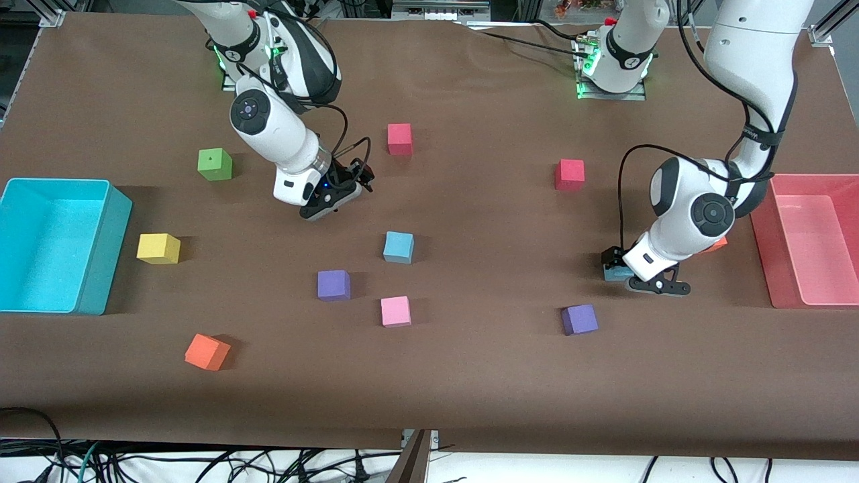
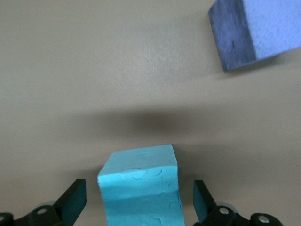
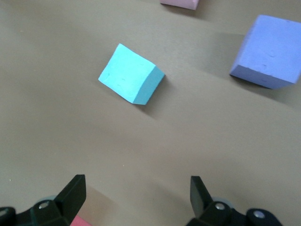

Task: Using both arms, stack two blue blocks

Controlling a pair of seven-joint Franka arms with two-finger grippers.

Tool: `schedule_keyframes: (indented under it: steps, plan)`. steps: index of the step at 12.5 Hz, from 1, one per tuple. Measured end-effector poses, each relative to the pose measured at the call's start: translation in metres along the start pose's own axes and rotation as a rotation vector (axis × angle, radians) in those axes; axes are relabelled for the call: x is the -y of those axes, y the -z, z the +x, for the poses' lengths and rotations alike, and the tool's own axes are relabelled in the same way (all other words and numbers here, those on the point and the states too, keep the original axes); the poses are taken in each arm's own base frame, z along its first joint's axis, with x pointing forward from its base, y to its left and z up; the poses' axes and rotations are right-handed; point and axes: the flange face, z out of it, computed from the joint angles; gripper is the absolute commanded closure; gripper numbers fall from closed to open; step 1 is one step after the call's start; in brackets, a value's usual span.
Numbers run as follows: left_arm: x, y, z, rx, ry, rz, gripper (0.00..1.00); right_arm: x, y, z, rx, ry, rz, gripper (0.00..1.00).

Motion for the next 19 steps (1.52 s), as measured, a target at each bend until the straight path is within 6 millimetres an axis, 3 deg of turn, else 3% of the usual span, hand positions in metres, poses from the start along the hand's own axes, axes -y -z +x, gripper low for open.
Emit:
schedule_keyframes:
  steps: [1, 3, 4, 5, 7, 9, 12, 15, 17, 19]
  plan:
    - [-0.002, -0.003, -0.001, 0.005, -0.001, -0.002, 0.15, -0.003, -0.003, -0.003, -0.016, 0.008, 0.035, 0.05]
    - [-0.004, -0.004, -0.001, 0.007, 0.018, -0.019, 0.70, -0.012, -0.011, -0.007, -0.058, 0.023, 0.117, 0.05]
    - [-0.004, -0.004, -0.001, 0.007, 0.022, -0.022, 0.89, -0.018, -0.019, -0.009, -0.090, 0.035, 0.152, 0.05]
    - [-0.004, -0.004, -0.001, 0.007, 0.023, -0.022, 1.00, -0.026, -0.030, -0.011, -0.123, 0.050, 0.177, 0.05]
    - [-0.005, -0.001, 0.000, 0.002, 0.022, -0.022, 1.00, -0.041, -0.054, -0.019, -0.175, 0.093, 0.189, 0.05]
    - [-0.006, 0.015, 0.005, -0.016, 0.019, -0.023, 1.00, -0.050, -0.080, -0.022, -0.209, 0.165, 0.156, 0.05]
    - [-0.018, 0.083, 0.018, -0.001, 0.010, -0.030, 1.00, -0.040, -0.108, -0.012, -0.242, 0.233, 0.163, 0.05]
    - [-0.070, 0.152, 0.029, 0.016, 0.044, -0.047, 1.00, -0.036, -0.111, -0.014, -0.279, 0.298, 0.172, 0.05]
    - [-0.118, 0.177, 0.030, 0.008, 0.077, -0.061, 1.00, -0.039, -0.113, -0.020, -0.318, 0.329, 0.177, 0.05]
    - [-0.170, 0.187, 0.023, 0.001, 0.129, -0.074, 1.00, -0.042, -0.120, -0.029, -0.360, 0.347, 0.181, 0.04]
